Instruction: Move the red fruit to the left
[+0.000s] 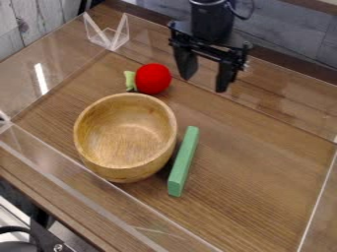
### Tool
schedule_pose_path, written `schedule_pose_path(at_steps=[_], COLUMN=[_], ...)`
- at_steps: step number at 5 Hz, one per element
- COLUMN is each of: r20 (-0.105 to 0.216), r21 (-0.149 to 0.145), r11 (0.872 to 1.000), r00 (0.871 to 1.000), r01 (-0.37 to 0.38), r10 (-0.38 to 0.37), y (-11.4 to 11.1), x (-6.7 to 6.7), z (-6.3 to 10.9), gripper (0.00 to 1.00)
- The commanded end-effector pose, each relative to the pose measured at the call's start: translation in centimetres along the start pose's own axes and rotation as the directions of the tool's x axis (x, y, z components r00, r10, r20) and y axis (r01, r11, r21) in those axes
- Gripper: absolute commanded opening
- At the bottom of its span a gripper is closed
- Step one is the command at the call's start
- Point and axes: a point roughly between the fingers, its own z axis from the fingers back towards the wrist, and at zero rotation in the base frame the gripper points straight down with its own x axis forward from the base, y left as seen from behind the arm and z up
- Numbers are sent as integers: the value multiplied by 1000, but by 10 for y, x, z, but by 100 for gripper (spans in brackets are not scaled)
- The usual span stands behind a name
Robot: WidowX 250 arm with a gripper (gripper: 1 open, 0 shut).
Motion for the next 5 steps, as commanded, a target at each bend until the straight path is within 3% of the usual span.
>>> schedule_pose_path(at_steps=[1, 3, 5], r20=[52, 46, 55], r21=[-8, -19, -30], r11=[1000, 999, 998], r00=[999, 999, 997], r01=[-6, -26, -47], r10=[6, 27, 48], y=[4, -4, -21], x=[2, 5, -2], z=[15, 22, 31], gripper=[100, 100, 100])
